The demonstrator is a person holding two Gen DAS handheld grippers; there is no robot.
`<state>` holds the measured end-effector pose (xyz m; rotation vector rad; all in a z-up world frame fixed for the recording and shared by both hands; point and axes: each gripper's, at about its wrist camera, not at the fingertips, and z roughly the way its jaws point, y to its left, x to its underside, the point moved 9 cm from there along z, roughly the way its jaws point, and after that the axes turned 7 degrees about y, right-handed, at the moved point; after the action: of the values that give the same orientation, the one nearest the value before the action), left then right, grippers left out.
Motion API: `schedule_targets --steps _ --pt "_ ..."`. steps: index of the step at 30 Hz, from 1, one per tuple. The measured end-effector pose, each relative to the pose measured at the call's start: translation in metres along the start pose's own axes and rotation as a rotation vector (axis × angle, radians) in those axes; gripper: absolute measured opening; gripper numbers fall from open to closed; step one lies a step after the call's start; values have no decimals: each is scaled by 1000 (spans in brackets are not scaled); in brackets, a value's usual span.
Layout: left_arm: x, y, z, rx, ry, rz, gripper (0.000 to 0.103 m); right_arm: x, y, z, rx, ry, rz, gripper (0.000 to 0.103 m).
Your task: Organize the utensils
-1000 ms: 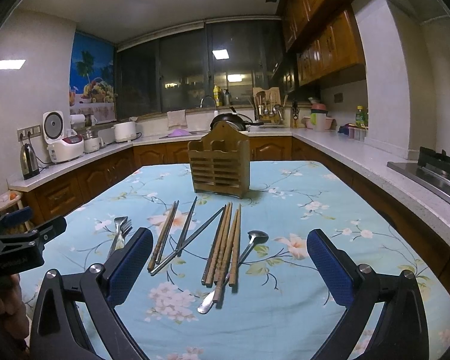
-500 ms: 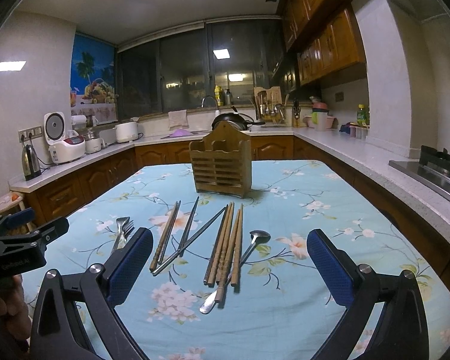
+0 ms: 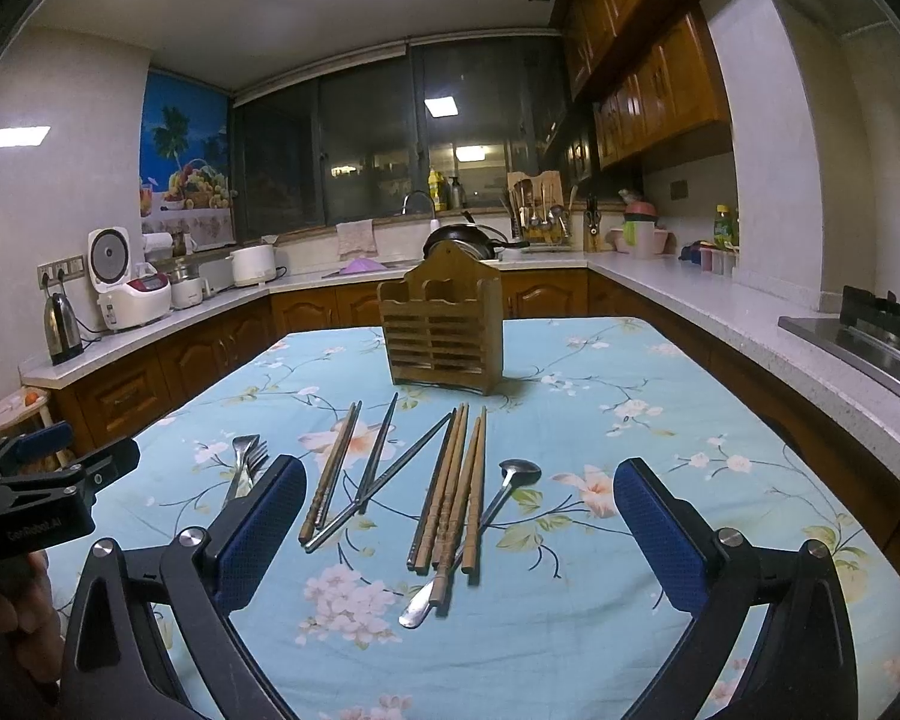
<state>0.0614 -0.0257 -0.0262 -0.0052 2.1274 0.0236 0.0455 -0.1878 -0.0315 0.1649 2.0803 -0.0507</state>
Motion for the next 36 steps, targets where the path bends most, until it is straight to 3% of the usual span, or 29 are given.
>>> schedule_targets --steps 6,10,19,22,24,27,34,36 --pt "9 12 14 5 35 -14 102 2 -1 2 -10 14 12 103" --pt "8 13 27 59 104 -55 102 -1 -4 9 -41 51 47 103" --pt "-14 26 79 99 276 -81 101 0 -32 45 -87 194 179 102" --pt "-23 26 98 125 329 -70 93 1 -38 60 -95 246 207 94" --pt "-26 28 113 128 369 -58 79 3 -41 72 -102 292 220 87" --pt "-31 28 135 134 419 -48 67 9 -46 91 -106 365 242 75" --pt "-34 29 177 121 514 -26 55 22 -48 130 -99 500 247 55" --pt "-32 26 187 124 539 -21 46 25 -48 139 -104 532 255 52"
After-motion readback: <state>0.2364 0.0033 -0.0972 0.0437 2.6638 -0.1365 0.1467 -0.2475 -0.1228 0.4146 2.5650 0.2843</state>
